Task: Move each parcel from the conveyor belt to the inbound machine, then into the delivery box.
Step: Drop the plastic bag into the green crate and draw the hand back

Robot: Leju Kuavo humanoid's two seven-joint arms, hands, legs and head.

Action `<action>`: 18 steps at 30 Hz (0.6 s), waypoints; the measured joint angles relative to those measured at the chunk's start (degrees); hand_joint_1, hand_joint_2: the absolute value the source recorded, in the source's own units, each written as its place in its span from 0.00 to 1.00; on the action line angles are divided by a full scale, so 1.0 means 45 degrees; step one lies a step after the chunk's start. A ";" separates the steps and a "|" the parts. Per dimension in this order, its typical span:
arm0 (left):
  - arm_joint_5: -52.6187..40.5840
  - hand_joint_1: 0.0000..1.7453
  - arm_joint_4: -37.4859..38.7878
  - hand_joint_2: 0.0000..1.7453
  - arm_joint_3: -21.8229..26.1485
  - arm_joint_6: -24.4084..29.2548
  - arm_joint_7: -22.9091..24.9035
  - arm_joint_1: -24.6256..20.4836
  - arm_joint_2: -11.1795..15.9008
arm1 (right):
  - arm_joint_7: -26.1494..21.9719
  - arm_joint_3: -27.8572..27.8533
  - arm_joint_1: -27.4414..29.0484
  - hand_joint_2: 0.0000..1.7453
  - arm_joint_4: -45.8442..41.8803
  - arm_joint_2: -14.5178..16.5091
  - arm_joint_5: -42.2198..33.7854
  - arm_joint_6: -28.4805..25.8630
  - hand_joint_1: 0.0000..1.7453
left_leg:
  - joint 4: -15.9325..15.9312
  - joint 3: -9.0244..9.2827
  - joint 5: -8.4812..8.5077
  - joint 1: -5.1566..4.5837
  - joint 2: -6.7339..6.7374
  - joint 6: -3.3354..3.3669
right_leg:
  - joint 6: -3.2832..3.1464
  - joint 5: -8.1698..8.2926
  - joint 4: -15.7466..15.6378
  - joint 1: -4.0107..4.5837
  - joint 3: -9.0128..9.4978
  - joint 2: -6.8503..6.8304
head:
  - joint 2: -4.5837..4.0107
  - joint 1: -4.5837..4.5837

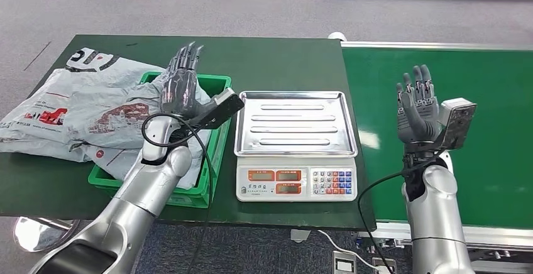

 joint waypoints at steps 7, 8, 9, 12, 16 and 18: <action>0.3175 0.00 -0.1011 1.00 0.0063 -0.1061 -0.1860 0.0630 -0.0538 | -0.0239 0.0432 0.0081 0.00 -0.0384 -0.0106 -0.0160 -0.0301 0.00 | -0.0001 0.0000 0.0002 0.0004 0.0005 -0.0002 | -0.0001 0.0000 0.0000 0.0004 -0.0002 0.0005 | 0.0000 0.0000; 0.3986 0.00 -0.1106 1.00 0.0063 -0.1393 -0.2256 0.0710 -0.0606 | -0.0209 0.0534 0.0093 0.00 -0.0400 -0.0130 -0.0114 -0.0307 0.00 | -0.0001 0.0000 0.0002 0.0004 0.0005 -0.0002 | -0.0001 0.0000 0.0000 0.0004 -0.0002 0.0005 | 0.0000 0.0000; 0.4745 0.00 -0.1196 1.00 0.0063 -0.1704 -0.2612 0.0795 -0.0674 | -0.0187 0.0641 0.0102 0.00 -0.0407 -0.0147 -0.0056 -0.0319 0.00 | 0.0000 -0.0001 0.0002 0.0004 0.0005 -0.0002 | -0.0001 0.0000 0.0000 0.0004 -0.0003 0.0005 | 0.0000 0.0000; 0.5905 0.00 -0.1415 1.00 0.0063 -0.2162 -0.3107 0.0991 -0.0871 | -0.0155 0.0912 0.0122 0.00 -0.0408 -0.0164 0.0085 -0.0359 0.00 | 0.0000 -0.0002 0.0002 0.0003 0.0005 -0.0002 | -0.0001 -0.0001 0.0000 0.0003 -0.0004 0.0005 | 0.0000 0.0000; 0.7222 0.00 -0.1568 1.00 0.0026 -0.2816 -0.3390 0.1040 -0.1060 | -0.0159 0.1166 0.0148 0.75 -0.0408 -0.0170 0.0476 -0.0878 0.00 | 0.0000 -0.0001 0.0001 0.0003 0.0003 -0.0002 | -0.0002 -0.0002 0.0000 0.0003 -0.0005 0.0002 | 0.0000 0.0000; 0.8033 0.00 -0.1577 1.00 -0.0152 -0.3018 -0.3539 0.1035 -0.1223 | -0.0278 0.1363 0.0182 1.00 -0.0412 -0.0202 0.0753 -0.1507 0.00 | 0.0000 -0.0001 0.0002 0.0003 0.0002 -0.0002 | -0.0002 -0.0002 0.0000 0.0003 -0.0005 0.0002 | 0.0000 0.0000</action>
